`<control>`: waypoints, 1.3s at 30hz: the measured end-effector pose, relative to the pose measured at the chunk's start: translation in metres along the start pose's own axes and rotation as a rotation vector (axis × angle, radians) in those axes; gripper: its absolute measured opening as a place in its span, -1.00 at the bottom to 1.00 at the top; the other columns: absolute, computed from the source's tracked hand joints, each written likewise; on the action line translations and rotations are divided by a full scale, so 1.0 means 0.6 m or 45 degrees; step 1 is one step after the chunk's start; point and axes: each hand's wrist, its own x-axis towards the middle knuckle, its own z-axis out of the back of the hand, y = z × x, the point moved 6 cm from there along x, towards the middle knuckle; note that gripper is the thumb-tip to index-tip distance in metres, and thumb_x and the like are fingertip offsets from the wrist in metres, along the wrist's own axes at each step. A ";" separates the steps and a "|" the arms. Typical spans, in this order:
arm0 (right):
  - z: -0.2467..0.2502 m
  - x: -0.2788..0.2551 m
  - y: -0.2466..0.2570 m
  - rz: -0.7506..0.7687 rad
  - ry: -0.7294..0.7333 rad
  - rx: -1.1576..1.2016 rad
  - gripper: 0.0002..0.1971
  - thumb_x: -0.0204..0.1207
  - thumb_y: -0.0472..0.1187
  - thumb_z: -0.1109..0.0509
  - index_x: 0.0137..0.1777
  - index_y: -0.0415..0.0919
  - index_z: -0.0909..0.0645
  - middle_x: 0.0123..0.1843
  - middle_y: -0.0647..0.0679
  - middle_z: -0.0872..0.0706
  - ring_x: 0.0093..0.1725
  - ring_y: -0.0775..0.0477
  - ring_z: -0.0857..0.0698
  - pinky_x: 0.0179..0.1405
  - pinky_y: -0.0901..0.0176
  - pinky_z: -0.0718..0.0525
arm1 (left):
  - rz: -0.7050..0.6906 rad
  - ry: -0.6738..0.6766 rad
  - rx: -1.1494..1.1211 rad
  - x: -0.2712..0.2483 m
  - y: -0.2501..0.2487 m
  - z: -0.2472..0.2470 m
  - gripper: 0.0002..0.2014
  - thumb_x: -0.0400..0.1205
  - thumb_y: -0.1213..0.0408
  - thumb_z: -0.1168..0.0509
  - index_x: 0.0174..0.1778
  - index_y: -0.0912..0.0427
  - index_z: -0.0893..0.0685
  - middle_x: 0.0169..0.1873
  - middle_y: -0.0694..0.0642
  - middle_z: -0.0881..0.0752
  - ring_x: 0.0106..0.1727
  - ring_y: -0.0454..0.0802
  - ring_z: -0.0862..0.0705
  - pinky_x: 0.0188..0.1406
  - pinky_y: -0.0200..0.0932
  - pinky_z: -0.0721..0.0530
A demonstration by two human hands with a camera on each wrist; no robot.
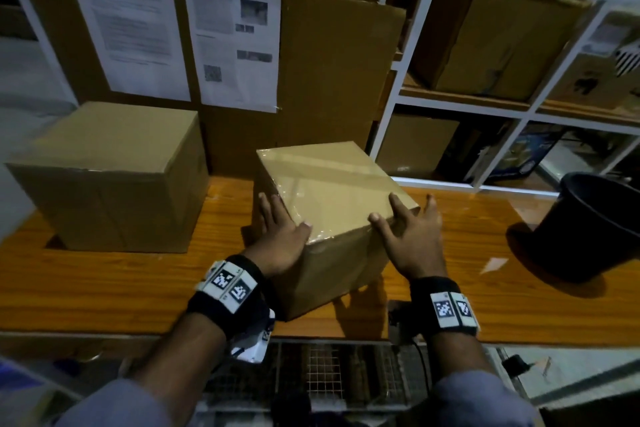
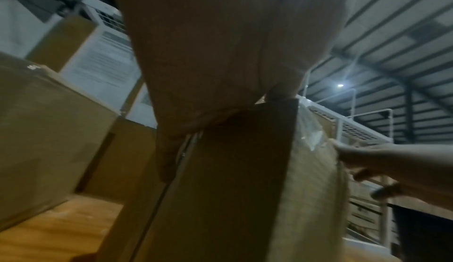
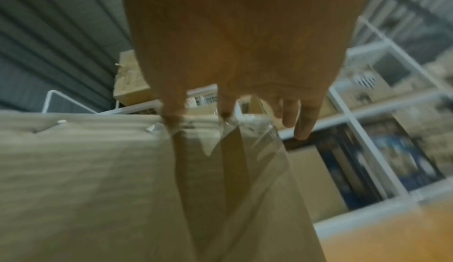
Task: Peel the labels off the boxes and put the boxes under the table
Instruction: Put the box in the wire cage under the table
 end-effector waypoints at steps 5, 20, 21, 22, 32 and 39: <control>0.010 -0.004 0.003 -0.063 -0.028 0.184 -0.46 0.82 0.14 -0.19 0.77 0.11 -0.35 0.80 -0.20 -0.05 0.74 -0.35 -0.24 0.72 -0.24 -0.32 | 0.078 0.114 -0.127 -0.016 -0.006 -0.063 -0.03 0.73 -0.30 -0.20 0.73 -0.19 0.44 0.81 0.23 0.06 0.72 0.37 -0.26 0.68 0.41 -0.32; -0.050 -0.097 0.027 0.106 0.238 0.210 0.47 0.11 0.68 -0.52 0.75 0.38 0.49 0.84 -0.39 -0.07 0.78 -0.42 -0.23 0.64 -0.39 -0.47 | 0.063 -0.237 -0.546 0.122 0.056 0.077 0.23 0.17 -0.74 -0.34 0.76 -0.31 -0.17 0.71 0.06 -0.39 0.63 0.29 -0.46 0.55 0.41 -0.48; -0.051 -0.093 0.024 0.112 0.234 0.218 0.49 0.08 0.70 -0.52 0.75 0.37 0.48 0.85 -0.37 -0.07 0.80 -0.40 -0.20 0.66 -0.38 -0.44 | 0.077 -0.242 -0.563 0.124 0.053 0.076 0.25 0.15 -0.71 -0.40 0.77 -0.34 -0.16 0.73 0.06 -0.34 0.65 0.30 -0.42 0.54 0.42 -0.48; -0.051 -0.090 0.022 0.111 0.251 0.230 0.54 0.03 0.71 -0.53 0.75 0.36 0.50 0.86 -0.35 -0.04 0.82 -0.39 -0.13 0.69 -0.37 -0.38 | 0.087 -0.246 -0.534 0.125 0.051 0.075 0.22 0.19 -0.67 -0.43 0.77 -0.35 -0.15 0.74 0.08 -0.27 0.68 0.33 -0.36 0.54 0.44 -0.47; -0.091 -0.053 -0.059 -0.119 0.195 0.555 0.26 0.52 -0.13 -0.66 0.77 0.44 0.34 0.45 0.00 -0.72 0.37 -0.13 -0.73 0.34 -0.26 -0.77 | 0.096 -0.119 -0.662 0.118 0.065 0.029 0.13 0.15 -0.50 -0.63 0.53 -0.22 -0.20 0.44 0.03 -0.56 0.34 0.24 -0.66 0.33 0.40 -0.70; -0.117 -0.064 -0.073 -0.167 0.125 0.586 -0.41 0.72 -0.09 -0.45 0.70 0.10 -0.34 0.37 0.07 -0.73 0.38 -0.08 -0.72 0.28 -0.20 -0.81 | -0.012 -0.205 -0.620 0.099 0.068 0.009 -0.20 0.65 -0.21 -0.40 0.69 0.00 -0.18 0.39 0.09 -0.58 0.27 0.14 -0.67 0.18 0.12 -0.70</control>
